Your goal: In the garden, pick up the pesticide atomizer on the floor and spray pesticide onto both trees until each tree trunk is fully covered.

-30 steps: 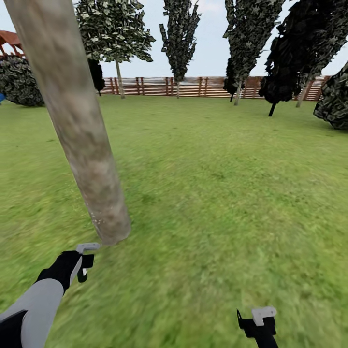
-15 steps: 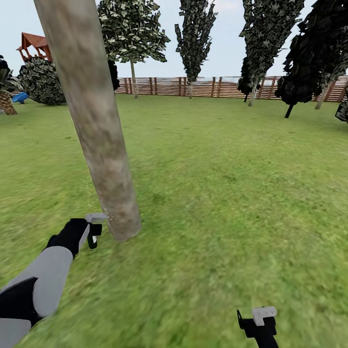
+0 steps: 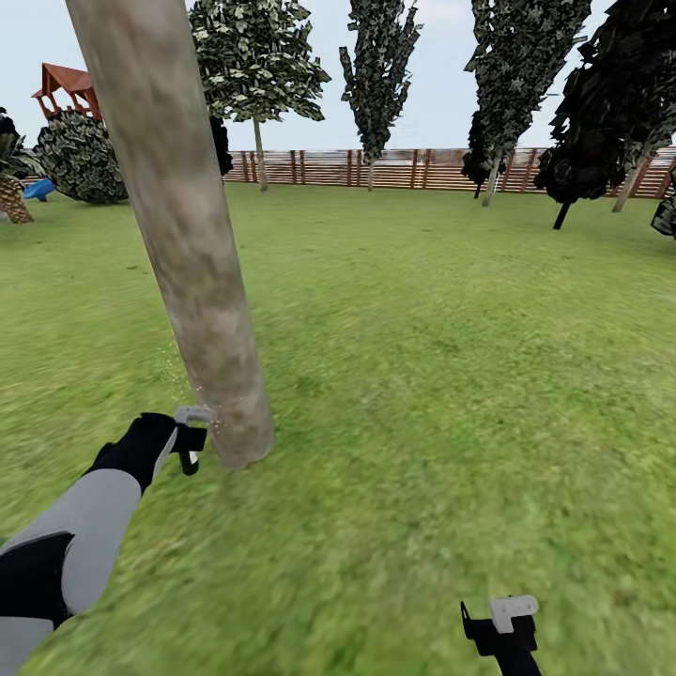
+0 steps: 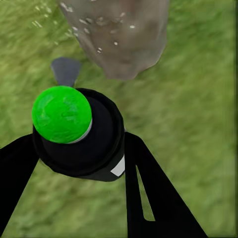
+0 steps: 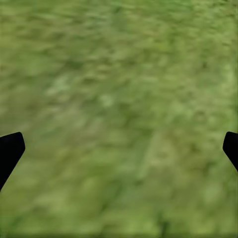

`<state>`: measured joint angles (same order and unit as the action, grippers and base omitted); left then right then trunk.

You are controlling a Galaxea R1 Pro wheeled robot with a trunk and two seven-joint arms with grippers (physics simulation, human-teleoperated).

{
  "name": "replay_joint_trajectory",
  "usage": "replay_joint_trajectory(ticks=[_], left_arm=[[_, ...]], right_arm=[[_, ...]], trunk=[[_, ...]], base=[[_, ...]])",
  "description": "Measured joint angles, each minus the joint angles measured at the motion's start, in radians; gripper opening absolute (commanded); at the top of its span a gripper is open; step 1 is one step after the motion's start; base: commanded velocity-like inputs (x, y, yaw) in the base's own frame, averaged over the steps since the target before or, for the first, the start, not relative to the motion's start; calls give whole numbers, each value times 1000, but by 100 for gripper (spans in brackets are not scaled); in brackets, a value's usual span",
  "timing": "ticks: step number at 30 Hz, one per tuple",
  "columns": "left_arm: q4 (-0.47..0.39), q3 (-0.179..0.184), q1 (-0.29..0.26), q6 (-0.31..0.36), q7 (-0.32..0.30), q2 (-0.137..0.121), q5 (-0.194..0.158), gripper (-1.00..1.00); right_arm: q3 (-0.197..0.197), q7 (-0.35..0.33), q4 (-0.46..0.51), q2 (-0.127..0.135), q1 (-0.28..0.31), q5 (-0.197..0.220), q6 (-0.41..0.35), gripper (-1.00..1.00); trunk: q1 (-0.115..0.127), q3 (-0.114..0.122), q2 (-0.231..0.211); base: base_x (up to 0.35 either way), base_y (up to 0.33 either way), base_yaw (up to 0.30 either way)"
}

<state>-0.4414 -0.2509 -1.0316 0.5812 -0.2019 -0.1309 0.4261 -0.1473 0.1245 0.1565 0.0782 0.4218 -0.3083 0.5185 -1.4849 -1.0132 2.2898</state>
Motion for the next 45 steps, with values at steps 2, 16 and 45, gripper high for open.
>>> replay_joint_trajectory(ticks=[2, 16, 45], left_arm=[[0, 3, 4, 0, -1, -3, 4, -100], [-63, 4, 11, 28, -2, -14, 8, -100], [-111, 1, 15, 83, 0, -1, 2, -100]], right_arm=[[0, 0, 0, 0, 0, 0, 0, 100], [0, 0, 0, 0, 0, 0, 0, 100], [0, 1, 2, -1, 0, 0, 0, 100]], trunk=[[0, 0, 0], [0, 0, 0], [0, 0, 0]], base=[[0, 0, 0], [157, 0, 14], [20, -256, 69]])
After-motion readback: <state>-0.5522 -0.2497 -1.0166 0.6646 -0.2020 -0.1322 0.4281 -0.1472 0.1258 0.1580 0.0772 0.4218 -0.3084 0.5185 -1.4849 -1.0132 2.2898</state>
